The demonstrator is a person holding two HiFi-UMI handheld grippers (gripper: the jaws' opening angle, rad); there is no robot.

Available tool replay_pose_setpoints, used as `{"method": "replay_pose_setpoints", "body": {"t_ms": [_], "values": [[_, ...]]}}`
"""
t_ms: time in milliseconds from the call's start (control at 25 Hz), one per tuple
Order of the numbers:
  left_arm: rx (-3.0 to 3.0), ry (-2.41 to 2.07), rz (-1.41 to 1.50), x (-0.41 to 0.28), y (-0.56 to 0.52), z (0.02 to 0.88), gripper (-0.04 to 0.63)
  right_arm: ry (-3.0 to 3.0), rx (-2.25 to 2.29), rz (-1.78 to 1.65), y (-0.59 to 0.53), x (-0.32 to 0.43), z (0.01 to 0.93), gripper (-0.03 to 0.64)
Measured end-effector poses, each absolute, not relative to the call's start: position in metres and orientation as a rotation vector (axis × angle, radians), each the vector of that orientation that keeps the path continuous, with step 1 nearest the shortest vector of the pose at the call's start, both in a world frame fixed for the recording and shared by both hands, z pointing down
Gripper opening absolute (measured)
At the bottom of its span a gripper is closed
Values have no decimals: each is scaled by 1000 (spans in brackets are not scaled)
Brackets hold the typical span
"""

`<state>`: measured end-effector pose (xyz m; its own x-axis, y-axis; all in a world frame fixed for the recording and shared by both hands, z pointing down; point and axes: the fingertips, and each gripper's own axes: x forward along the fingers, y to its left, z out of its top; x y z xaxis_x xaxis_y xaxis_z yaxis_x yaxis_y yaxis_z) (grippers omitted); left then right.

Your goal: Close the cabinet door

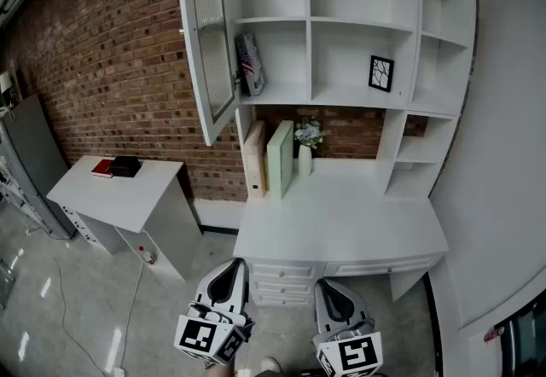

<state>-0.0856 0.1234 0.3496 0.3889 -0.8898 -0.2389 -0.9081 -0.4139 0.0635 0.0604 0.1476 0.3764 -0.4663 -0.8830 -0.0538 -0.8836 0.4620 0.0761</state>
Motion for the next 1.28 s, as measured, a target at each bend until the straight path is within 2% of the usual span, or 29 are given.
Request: {"method": "replay_pose_setpoints", "body": {"t_ms": [800, 1280], "values": [[-2461, 1782, 449, -130, 136, 341, 12, 2687, -1621, 125, 143, 55, 382, 2], [-2472, 1724, 607, -130, 4, 331, 12, 2603, -1751, 169, 27, 79, 380, 2]]}}
